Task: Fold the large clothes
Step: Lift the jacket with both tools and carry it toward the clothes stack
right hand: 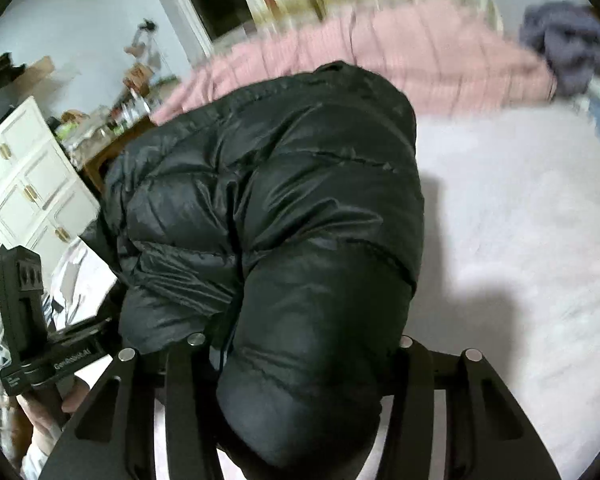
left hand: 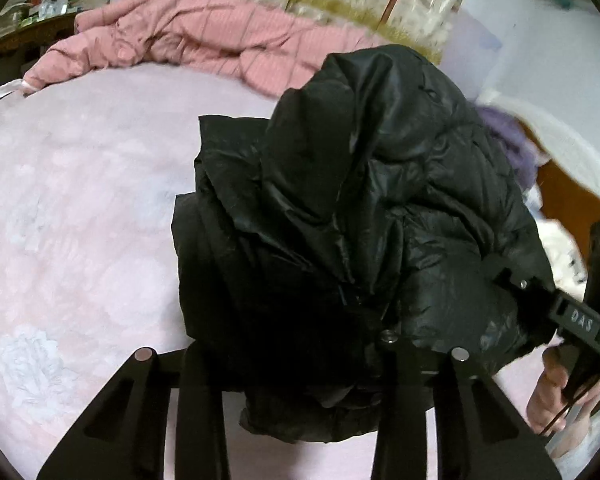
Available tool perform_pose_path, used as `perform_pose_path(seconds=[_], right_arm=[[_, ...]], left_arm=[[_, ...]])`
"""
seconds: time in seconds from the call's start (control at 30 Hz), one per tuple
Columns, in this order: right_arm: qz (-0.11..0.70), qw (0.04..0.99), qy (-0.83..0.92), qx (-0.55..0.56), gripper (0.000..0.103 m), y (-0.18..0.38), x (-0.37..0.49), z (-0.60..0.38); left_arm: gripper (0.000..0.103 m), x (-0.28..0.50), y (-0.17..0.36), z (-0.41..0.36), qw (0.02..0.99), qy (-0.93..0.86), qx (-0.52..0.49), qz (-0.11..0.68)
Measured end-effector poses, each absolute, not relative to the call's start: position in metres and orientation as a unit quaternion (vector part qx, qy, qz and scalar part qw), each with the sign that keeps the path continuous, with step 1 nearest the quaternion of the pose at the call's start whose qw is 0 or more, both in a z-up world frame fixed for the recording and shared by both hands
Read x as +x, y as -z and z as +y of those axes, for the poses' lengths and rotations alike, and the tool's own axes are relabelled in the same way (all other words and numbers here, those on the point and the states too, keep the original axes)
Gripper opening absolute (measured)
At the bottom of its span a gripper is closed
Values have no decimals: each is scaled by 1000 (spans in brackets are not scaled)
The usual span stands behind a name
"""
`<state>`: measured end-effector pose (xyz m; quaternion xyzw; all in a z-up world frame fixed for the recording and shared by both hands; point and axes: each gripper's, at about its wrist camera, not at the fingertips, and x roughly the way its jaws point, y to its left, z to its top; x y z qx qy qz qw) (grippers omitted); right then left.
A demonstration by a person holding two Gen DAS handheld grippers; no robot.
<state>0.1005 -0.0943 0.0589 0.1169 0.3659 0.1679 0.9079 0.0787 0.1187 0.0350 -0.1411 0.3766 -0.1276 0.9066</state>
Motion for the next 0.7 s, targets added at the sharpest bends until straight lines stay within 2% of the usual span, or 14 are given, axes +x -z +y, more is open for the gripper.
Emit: perform_pose_path(seconds=[0.2,0.43,0.6,0.7], right_arm=[[306,934,-144,111,50,-131,59,-153],[233,966,-44,100,51,-220,-1,-287],[196,975,48,90,53,-260,-36,-396],[195,971,95,100,53,-259,-42,-454]], left_arm=[[33,65,-96,59,922,198,-123,309],[34,70,-172,-91,913,311,-93,246],[36,93,-193,-213,891,385,-64,233],[36,108,-186,-272,875,407,-62,254]])
